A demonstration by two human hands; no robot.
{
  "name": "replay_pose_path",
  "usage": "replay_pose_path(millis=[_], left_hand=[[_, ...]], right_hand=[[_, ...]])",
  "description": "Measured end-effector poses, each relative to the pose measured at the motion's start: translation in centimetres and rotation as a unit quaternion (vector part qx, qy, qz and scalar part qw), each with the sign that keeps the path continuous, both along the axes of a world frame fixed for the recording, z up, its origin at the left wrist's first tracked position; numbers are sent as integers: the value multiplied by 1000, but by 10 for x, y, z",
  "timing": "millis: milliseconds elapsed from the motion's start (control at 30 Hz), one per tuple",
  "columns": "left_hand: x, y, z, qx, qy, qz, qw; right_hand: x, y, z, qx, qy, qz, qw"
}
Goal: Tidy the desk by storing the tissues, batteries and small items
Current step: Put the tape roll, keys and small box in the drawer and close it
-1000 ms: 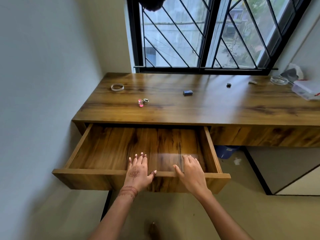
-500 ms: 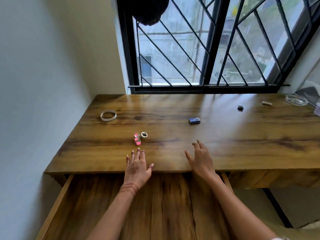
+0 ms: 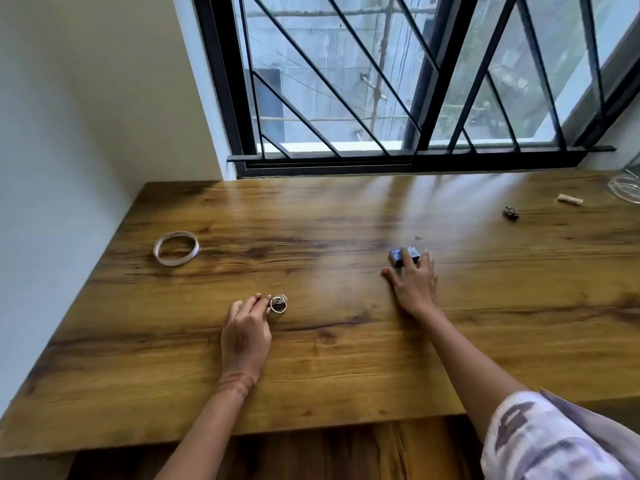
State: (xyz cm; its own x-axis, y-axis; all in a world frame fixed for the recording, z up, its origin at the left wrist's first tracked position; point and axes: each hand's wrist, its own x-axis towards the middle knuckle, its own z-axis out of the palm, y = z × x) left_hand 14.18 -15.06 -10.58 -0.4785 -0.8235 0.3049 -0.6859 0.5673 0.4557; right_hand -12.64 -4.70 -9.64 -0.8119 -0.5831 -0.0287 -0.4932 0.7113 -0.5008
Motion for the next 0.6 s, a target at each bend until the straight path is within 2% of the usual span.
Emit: replay_pose_path(millis=[267,433,600], left_hand=[[-6,2,-4,-53,8,13,998],[0,11,2,-36,-9,2,999],[13,42,5,9,18,7,1000]], right_hand=[[-6,-9,-15,-113,84,-65,988],[-4,6,-4,-210,14,-72,975],[28,46,18,-322,-93,-149,930]])
